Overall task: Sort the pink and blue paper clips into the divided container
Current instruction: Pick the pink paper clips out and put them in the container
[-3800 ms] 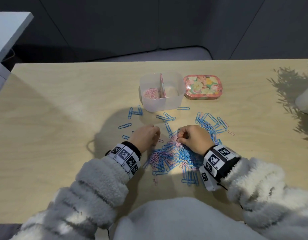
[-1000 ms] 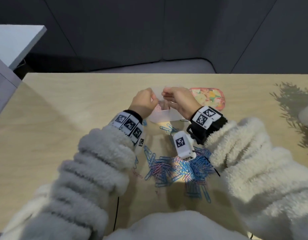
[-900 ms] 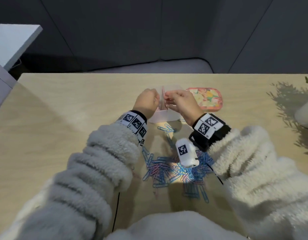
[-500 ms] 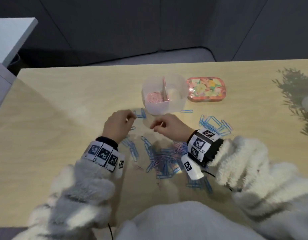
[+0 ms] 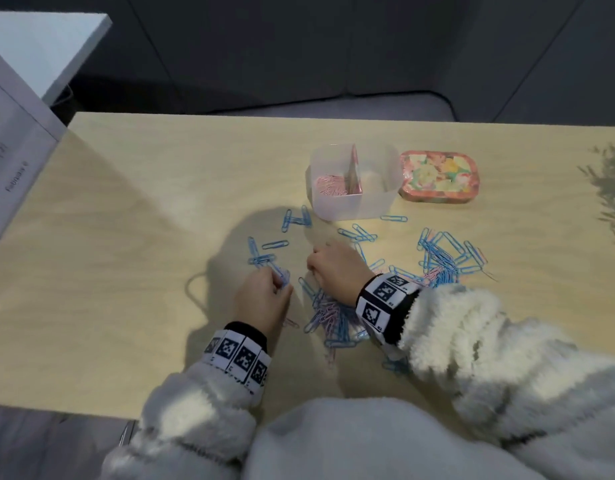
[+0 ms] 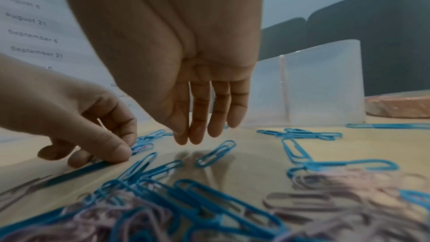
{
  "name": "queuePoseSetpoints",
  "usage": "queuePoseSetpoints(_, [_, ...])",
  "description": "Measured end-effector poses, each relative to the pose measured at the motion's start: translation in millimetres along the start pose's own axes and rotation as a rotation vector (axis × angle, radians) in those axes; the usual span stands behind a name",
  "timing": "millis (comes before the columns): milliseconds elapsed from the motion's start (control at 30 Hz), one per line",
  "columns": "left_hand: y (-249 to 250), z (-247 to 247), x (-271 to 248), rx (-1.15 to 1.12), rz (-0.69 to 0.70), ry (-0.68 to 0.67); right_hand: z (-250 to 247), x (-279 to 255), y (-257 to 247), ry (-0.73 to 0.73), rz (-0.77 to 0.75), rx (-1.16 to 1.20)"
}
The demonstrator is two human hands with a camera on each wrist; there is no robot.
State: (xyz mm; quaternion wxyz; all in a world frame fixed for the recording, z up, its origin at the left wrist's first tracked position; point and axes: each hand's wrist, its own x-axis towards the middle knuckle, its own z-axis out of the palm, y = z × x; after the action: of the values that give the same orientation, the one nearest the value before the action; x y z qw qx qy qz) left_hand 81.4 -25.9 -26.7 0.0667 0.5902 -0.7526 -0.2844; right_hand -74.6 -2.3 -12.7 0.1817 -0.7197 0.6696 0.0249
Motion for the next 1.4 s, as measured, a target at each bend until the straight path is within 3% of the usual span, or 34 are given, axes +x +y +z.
queuePoseSetpoints(133, [-2, -5, 4, -0.085, 0.002, -0.081, -2, 5, -8, -0.027, -0.034, 0.056])
queuePoseSetpoints(267, [-16, -22, 9, -0.176, -0.018, -0.040, 2, 8, -10, -0.032, -0.035, 0.112])
queuePoseSetpoints(333, [-25, -31, 11, -0.081, -0.007, -0.006, 3, 10, -14, 0.001, -0.051, 0.153])
queuePoseSetpoints(467, [-32, -35, 5, 0.128, 0.143, 0.075, 6, 16, -21, 0.034, -0.136, 0.078])
queuePoseSetpoints(500, [-32, -35, 3, 0.126, 0.176, 0.028, 7, 16, -20, 0.029, -0.146, 0.058])
queuePoseSetpoints(633, [-39, -32, -6, 0.059, 0.285, -0.386, 6, 12, -8, 0.016, -0.103, 0.039])
queuePoseSetpoints(800, [-37, -25, -11, -0.009, 0.351, -0.338, -5, -4, 17, -0.009, 0.060, 0.127])
queuePoseSetpoints(1100, [-10, -8, -14, 0.105, 0.458, -0.373, 2, -14, 24, -0.013, -0.057, 0.082])
queuePoseSetpoints(1267, [-7, -11, -8, 0.063, 0.437, -0.362, 8, -30, 39, 0.099, 0.072, 0.479])
queuePoseSetpoints(1333, [-5, -13, -6, -0.043, 0.371, -0.350, 9, -39, 41, 0.161, 0.117, 0.641])
queuePoseSetpoints(1400, [1, -14, -5, -0.186, 0.273, -0.426, 10, -46, 37, 0.107, 0.160, 0.740])
